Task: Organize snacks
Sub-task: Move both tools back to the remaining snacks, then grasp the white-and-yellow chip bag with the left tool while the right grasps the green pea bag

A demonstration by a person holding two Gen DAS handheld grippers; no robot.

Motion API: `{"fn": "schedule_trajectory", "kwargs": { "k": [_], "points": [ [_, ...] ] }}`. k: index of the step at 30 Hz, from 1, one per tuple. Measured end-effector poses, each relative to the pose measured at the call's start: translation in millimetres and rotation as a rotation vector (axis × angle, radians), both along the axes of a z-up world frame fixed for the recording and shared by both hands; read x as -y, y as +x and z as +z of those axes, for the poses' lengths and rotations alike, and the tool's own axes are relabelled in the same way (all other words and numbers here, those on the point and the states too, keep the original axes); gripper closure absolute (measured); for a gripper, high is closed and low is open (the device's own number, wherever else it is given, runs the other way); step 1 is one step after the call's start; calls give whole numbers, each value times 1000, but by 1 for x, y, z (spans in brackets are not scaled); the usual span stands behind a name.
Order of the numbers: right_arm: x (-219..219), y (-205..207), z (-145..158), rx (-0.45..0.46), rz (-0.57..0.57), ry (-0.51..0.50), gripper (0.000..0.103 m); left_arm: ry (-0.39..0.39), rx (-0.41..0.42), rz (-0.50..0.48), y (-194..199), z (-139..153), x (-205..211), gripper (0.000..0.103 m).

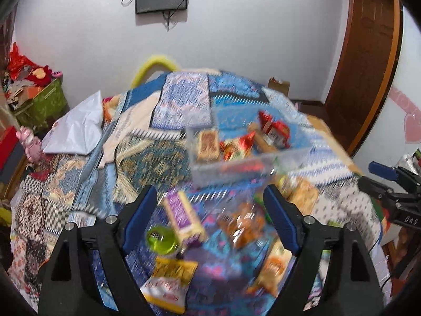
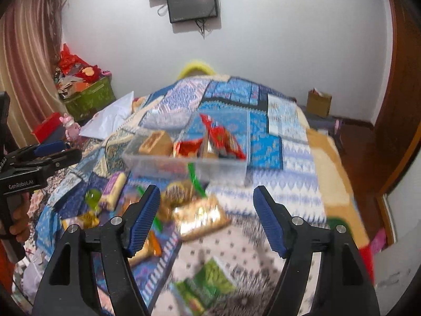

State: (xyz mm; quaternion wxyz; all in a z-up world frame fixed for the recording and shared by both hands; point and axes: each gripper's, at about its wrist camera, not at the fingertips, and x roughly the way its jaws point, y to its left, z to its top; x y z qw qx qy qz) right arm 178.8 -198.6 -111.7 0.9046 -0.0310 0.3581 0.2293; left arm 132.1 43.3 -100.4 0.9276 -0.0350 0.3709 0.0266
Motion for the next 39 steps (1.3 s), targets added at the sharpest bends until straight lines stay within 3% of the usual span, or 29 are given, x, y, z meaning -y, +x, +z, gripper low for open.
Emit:
{"fn": "schedule_trajectory", "kwargs": {
  "k": [12, 18, 23, 27, 28, 31, 39],
  "points": [
    [21, -30, -61, -144, -77, -61, 33, -11, -209, 93, -41, -92, -44, 20],
    [25, -36, -90, -232, -102, -78, 33, -24, -262, 98, -41, -118, -50, 20],
    [27, -37, -97, -262, -95, -33, 33, -92, -297, 81, -39, -142, -54, 20],
    [23, -37, -97, -253, -91, -35, 36, -137, -259, 114, -43, -144, -62, 32],
    [22, -37, -97, -249, -89, -32, 40, -130, -254, 123, -45, -144, -62, 39],
    [18, -37, -97, -256, -60, -8, 62, -110, -238, 127, -50, -142, -60, 45],
    [15, -34, -90, -239, -52, 19, 68, -124, -174, 140, -65, -117, -62, 61]
  ]
}}
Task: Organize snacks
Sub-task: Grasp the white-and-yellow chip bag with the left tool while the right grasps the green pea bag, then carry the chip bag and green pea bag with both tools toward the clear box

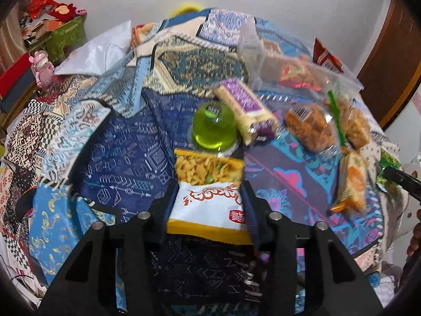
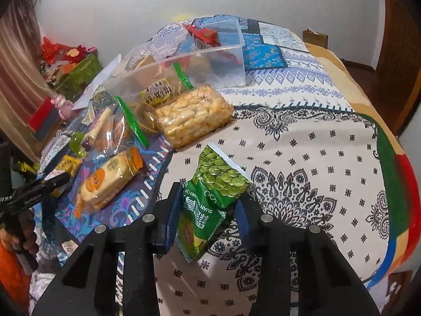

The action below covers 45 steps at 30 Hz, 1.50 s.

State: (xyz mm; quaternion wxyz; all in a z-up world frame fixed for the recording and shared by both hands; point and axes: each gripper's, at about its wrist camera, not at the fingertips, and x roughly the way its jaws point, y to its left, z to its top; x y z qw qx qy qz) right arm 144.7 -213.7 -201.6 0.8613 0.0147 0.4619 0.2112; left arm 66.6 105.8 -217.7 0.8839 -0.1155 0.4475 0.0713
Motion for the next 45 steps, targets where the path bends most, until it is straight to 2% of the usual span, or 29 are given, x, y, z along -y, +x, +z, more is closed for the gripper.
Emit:
{"fn": "schedule_trajectory", "kwargs": {
  "k": [2, 12, 18, 22, 26, 30, 45],
  "points": [
    [0, 1, 4, 12, -2, 2, 68, 1, 21, -3, 1, 9, 0, 68],
    [-2, 16, 36, 100, -14, 33, 69, 9, 145, -52, 21, 57, 13, 69],
    [-9, 35, 54, 152, -10, 40, 69, 23, 227, -96, 51, 86, 26, 69],
    [-16, 53, 63, 175, -5, 57, 69, 24, 256, -123, 75, 95, 35, 69],
    [-24, 70, 70, 205, 3, 63, 69, 23, 272, -148, 99, 97, 45, 69],
    [-32, 95, 70, 217, 5, 64, 69, 59, 272, -177, 130, 92, 59, 69],
    [-45, 166, 41, 176, 11, 23, 69, 47, 234, -219, 224, 62, 84, 69]
  ]
}}
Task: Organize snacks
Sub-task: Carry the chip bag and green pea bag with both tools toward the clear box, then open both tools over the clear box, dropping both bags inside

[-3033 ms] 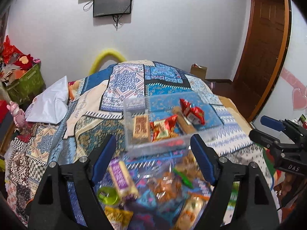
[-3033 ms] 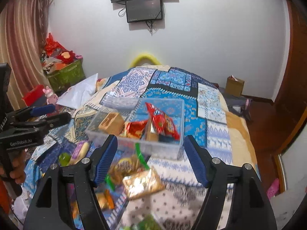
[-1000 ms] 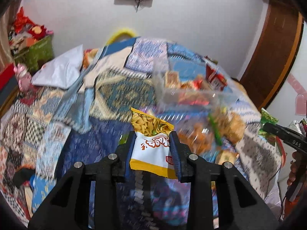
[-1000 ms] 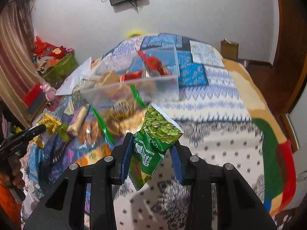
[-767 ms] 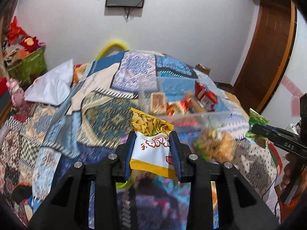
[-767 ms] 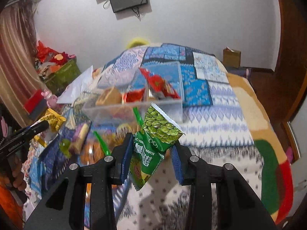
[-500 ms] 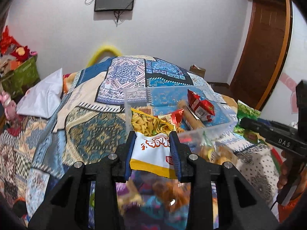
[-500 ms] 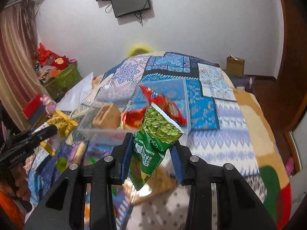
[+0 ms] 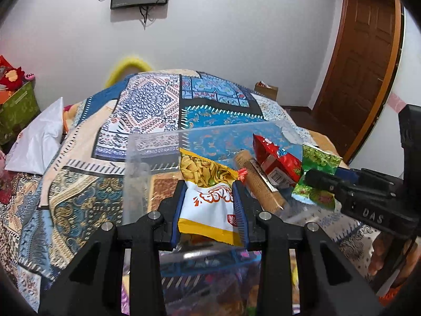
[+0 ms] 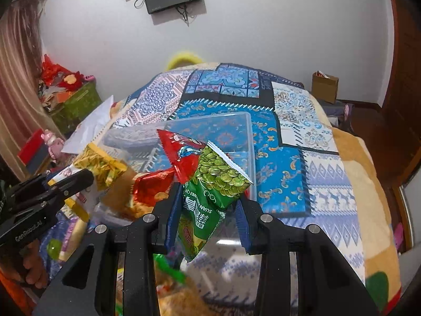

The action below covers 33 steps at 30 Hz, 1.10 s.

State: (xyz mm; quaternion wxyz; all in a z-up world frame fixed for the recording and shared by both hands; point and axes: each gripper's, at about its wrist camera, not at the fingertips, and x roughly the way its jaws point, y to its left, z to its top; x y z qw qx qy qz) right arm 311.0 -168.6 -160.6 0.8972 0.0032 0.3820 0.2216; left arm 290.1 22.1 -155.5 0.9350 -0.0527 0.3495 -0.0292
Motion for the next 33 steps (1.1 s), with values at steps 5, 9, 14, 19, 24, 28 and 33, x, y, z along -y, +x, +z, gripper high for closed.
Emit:
{"fn": "schedule_trajectory", "kwargs": {
  "k": [5, 9, 14, 19, 24, 28, 33],
  "points": [
    [-5, 7, -6, -4, 23, -15, 69, -3, -40, 12, 19, -17, 1, 69],
    [-12, 12, -15, -21, 38, -58, 69, 7, -44, 10, 21, -18, 2, 68],
    [-18, 9, -15, -12, 42, -118, 68, 48, -71, 21, 21, -17, 4, 52],
    [-12, 2, -9, -31, 42, -100, 62, 35, -53, 32, 7, -5, -1, 43],
    [-5, -8, 6, -6, 20, -84, 47, 36, -30, 42, -15, 14, -7, 39],
    [0, -21, 21, 20, 14, -67, 39, 46, -10, 63, -36, 29, -16, 33],
    [0, -44, 33, 49, 18, -55, 32, 50, -3, 93, -66, 39, -34, 27]
  ]
}}
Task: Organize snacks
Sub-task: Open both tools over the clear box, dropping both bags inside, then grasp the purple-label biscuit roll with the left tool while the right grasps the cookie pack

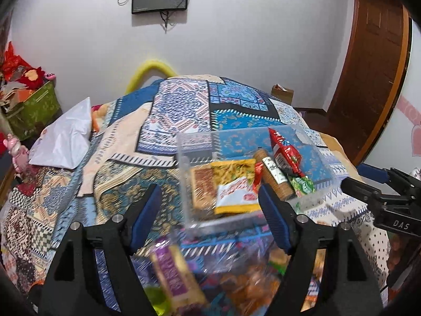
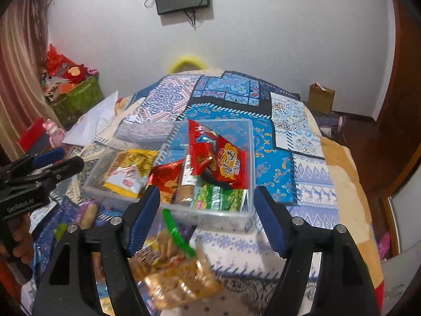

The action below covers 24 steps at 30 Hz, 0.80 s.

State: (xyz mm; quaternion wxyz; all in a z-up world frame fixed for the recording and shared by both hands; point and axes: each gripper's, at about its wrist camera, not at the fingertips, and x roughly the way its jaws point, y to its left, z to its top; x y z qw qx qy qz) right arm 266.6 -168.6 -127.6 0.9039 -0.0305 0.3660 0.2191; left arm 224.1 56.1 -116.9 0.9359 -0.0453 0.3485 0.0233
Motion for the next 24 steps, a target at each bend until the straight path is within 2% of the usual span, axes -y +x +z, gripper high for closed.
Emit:
{"fn": "schedule_trajectory", "kwargs": {
  "k": [8, 18, 19, 21, 24],
  "points": [
    [-2, -29, -12, -32, 20, -16, 32, 20, -59, 33, -31, -19, -21, 26],
    [-3, -40, -65, -207, 24, -10, 31, -39, -186, 54, -38, -71, -42, 26],
    [-3, -41, -68, -217, 22, -9, 30, -46, -196, 56, -36, -75, -43, 26],
    [-4, -44, -70, -202, 18, -22, 20, -68, -222, 64, -32, -85, -47, 26],
    [-9, -45, -72, -204, 19, -34, 18, -93, -255, 63, -26, -98, -48, 26]
  ]
}}
